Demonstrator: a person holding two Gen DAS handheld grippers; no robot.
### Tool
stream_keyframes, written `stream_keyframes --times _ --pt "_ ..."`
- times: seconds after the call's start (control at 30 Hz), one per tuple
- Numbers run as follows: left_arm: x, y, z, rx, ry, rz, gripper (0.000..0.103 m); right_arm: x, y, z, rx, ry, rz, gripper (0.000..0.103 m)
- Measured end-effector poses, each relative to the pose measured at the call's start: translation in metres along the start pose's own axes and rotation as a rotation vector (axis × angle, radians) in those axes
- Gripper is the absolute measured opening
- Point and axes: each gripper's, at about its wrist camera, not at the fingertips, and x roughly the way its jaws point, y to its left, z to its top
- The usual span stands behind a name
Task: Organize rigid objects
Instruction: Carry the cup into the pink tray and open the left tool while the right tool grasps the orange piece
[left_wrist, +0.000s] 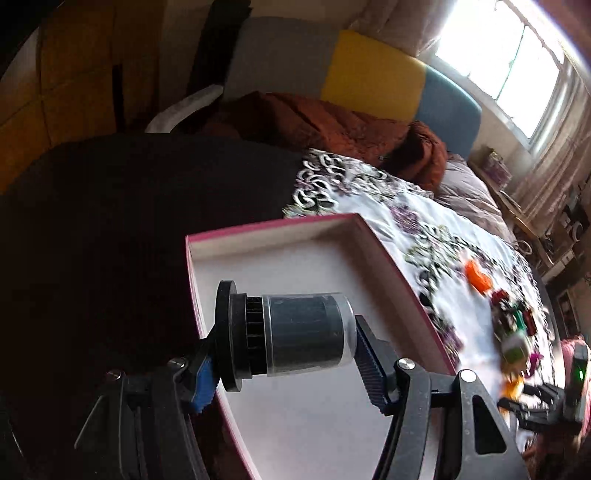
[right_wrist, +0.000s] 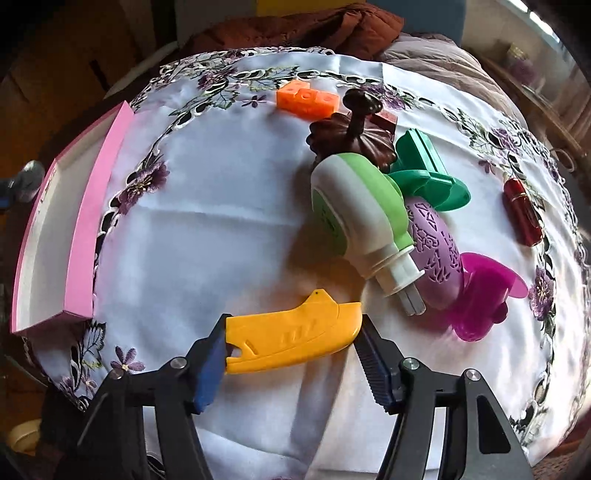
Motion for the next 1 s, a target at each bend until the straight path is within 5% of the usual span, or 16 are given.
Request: stream_keyframes --times 0.33,0.47,0.73,1.0 --pt "0.047 0.009 0.029 0.009 0.04 0.099 0.065 0.0 0.001 -0.001 -0.001 -0.006 0.0 0.065" --pt "0.053 0.013 0.031 0.008 0.046 0.128 0.079 0.0 0.001 -0.001 -0.001 -0.006 0.0 0.065" --pt "0.008 0.011 0.016 0.0 -0.041 0.134 0.082 0.0 0.002 0.0 0.002 -0.01 -0.003 0.066" --pt "-0.056 -0.034 -0.052 0.109 -0.122 0.166 0.082 0.0 0.004 -0.001 -0.007 -0.023 -0.014 0.065"
